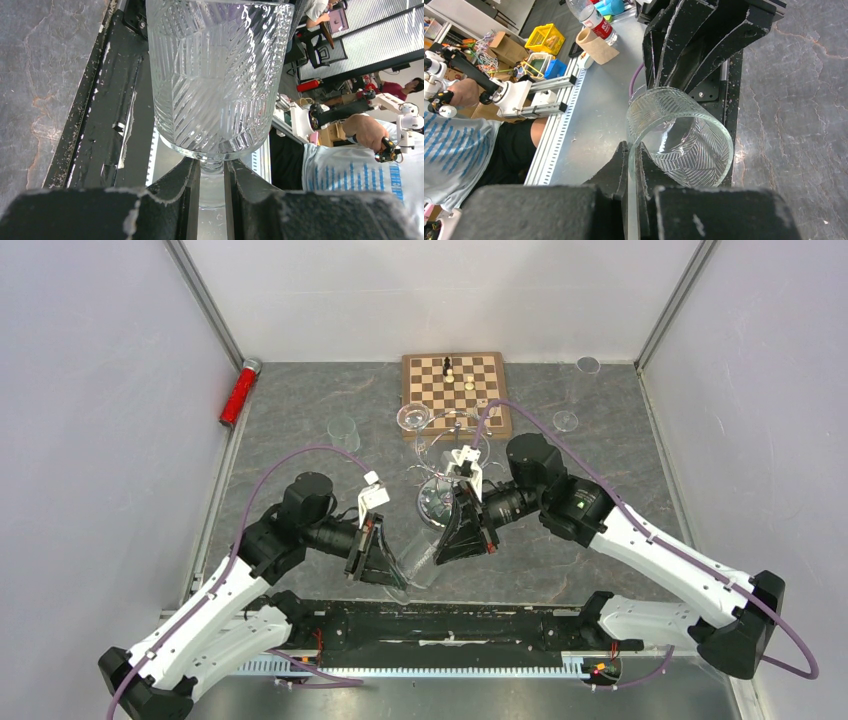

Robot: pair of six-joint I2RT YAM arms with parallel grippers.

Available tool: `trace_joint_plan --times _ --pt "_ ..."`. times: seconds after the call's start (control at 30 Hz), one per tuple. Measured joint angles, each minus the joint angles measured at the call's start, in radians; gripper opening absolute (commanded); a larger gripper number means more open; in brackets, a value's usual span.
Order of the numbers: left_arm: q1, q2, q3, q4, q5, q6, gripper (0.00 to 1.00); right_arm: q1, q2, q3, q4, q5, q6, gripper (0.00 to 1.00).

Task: Take the wine glass off the wine glass rack

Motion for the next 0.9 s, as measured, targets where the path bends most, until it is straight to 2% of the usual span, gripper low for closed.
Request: trace_joint_plan --times 0.1,0.27,0.6,0.67,0.9 --pt "-0.002 0.003 0.0 -0.012 -0.001 0.01 0.05 0.006 0.0 0.001 -0.019 0.007 -0.021 0.0" --pt "-0.002 0.012 0.0 -0.021 -0.002 0.026 0.19 0.011 -0.001 0.004 -0.038 0.024 -0.039 0.0" --pt "-0.002 0.043 0.0 -0.014 -0.015 0.033 0.38 0.018 -0.021 0.011 -0.1 0.074 -0.077 0.0" --pt "-0.001 0.047 0.002 -0.012 -0.023 0.033 0.45 0.023 -0.028 0.014 -0.118 0.084 -0.092 0.0" --pt "-0.001 0.066 0.014 0.003 -0.044 0.032 0.5 0.027 -0.071 0.011 -0.191 0.127 -0.117 0.0"
